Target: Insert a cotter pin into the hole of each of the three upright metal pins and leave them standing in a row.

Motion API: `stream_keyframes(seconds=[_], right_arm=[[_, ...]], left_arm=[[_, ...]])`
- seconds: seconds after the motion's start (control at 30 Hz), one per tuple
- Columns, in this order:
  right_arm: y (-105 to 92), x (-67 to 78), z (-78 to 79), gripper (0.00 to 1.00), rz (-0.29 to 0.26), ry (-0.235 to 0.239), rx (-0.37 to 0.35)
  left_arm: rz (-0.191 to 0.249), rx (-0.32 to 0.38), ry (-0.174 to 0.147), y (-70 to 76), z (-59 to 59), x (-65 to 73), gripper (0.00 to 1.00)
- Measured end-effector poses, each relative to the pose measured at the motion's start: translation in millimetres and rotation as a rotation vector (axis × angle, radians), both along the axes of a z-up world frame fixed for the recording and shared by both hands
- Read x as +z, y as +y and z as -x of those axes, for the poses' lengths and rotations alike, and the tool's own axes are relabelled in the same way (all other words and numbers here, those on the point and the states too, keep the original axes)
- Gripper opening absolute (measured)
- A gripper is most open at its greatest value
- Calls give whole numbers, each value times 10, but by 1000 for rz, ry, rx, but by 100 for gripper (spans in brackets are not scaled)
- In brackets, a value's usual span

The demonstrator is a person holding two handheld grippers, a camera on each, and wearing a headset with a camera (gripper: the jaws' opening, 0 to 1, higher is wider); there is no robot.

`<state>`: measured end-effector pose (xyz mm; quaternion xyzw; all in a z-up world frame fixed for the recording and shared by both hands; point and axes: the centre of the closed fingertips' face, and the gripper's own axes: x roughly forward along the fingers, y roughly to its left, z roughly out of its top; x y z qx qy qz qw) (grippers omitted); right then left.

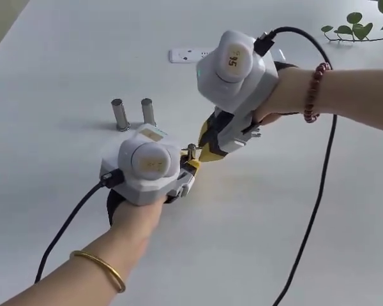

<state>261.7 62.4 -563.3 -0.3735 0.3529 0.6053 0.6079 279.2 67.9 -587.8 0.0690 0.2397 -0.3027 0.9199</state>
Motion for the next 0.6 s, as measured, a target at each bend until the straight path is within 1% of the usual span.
stream_keyframes(seconds=[0.07, 0.13, 0.27, 0.4, 0.6], right_arm=[[-26, 6, 2, 9, -7, 7, -24], [-37, 15, -5, 5, -12, -2, -25], [-30, 19, -3, 0, -24, 3, -41], [-14, 10, -16, 0, -25, -10, -37], [26, 8, -9, 0, -30, -10, -32]], left_arm=[[-4, -1, -1, -1, -1, -1, 7], [-4, -2, -3, 1, 1, -2, 7], [-3, -2, -2, 5, 5, -2, 7], [0, -5, -3, 5, 6, -4, 7], [4, -1, -3, 5, 8, -9, 7]])
